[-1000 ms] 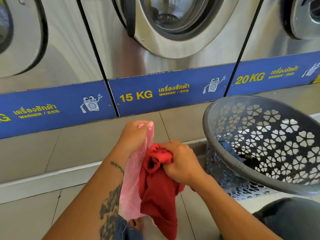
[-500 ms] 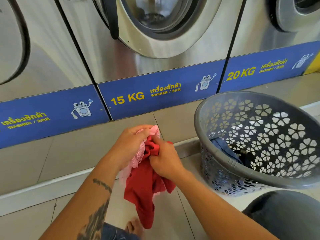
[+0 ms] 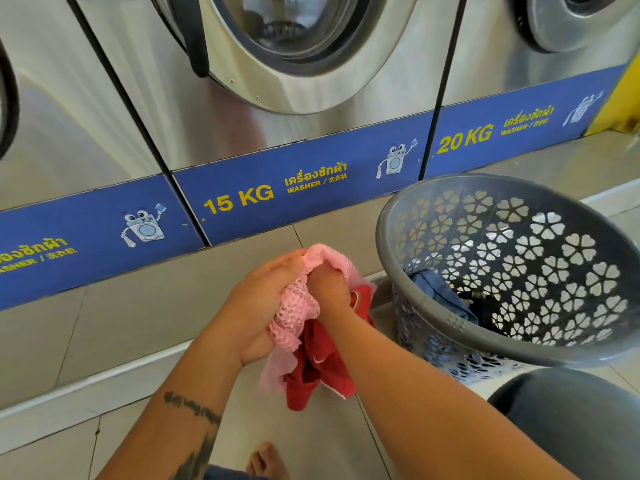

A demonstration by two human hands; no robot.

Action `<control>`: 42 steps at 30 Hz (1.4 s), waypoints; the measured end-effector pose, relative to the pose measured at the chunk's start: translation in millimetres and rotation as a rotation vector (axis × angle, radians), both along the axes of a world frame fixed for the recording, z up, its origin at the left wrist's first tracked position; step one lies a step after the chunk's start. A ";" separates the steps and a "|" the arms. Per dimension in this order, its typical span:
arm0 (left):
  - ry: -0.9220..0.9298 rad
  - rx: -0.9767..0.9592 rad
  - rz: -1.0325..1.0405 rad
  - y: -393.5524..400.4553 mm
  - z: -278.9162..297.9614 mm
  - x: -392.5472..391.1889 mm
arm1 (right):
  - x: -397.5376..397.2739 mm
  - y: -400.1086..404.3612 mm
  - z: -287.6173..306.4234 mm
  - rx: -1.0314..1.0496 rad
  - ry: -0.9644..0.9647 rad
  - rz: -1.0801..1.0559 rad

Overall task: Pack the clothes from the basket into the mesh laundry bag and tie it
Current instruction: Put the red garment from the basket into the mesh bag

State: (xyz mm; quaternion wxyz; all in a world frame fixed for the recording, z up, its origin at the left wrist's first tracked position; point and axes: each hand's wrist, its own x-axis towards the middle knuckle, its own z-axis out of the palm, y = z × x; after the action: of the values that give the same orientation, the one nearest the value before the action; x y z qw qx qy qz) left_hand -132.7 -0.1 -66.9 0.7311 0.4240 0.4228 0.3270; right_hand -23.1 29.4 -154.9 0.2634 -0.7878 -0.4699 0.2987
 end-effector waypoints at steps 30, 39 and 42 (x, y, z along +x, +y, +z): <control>0.187 -0.215 0.330 86.8 -59.9 -10.3 | 12.3 -2.7 -204.6 -0.285 0.262 -0.009; 0.230 -0.145 0.246 86.4 -48.8 -6.5 | -21.8 10.9 -188.8 -0.069 0.576 -0.240; 0.303 -0.028 0.161 84.4 -44.2 -11.9 | -31.9 6.6 -146.8 0.078 0.649 -0.266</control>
State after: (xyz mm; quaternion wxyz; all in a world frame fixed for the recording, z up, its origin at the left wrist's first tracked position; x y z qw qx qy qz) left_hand -144.6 84.3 -111.1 0.6361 0.4232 0.5654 0.3109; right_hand -55.1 35.9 -301.7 0.4656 -0.6956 -0.2660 0.4782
